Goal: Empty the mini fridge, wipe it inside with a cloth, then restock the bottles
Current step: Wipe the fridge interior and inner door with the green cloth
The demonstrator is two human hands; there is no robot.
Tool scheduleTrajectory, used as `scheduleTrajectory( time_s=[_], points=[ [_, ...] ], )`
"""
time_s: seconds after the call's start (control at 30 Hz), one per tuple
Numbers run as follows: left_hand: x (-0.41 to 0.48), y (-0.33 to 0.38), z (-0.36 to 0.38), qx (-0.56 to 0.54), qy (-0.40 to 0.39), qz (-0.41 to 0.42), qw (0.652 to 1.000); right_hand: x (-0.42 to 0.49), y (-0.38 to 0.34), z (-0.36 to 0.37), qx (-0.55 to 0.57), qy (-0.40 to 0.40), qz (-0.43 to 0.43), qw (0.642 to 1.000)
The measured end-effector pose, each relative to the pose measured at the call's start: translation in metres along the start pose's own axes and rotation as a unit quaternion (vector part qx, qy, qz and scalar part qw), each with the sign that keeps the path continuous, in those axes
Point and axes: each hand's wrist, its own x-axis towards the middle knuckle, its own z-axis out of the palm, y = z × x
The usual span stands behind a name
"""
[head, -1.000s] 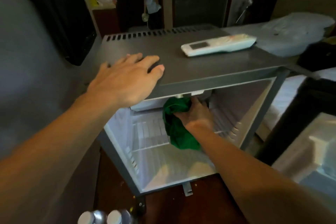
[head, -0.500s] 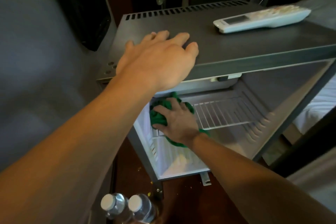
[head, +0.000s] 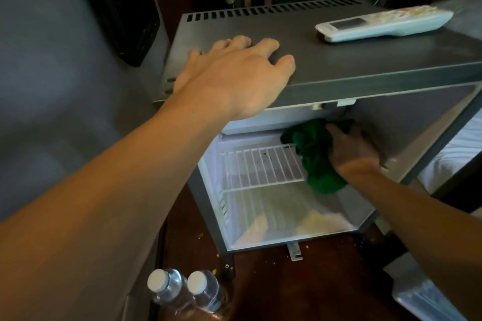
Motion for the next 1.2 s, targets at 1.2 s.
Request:
scheduleTrajectory(
  time_s=[1.2],
  points=[
    [0.003, 0.005, 0.002, 0.017, 0.001, -0.006, 1.000, -0.054, -0.199, -0.070, 0.759, -0.161, -0.003, 0.631]
  ],
)
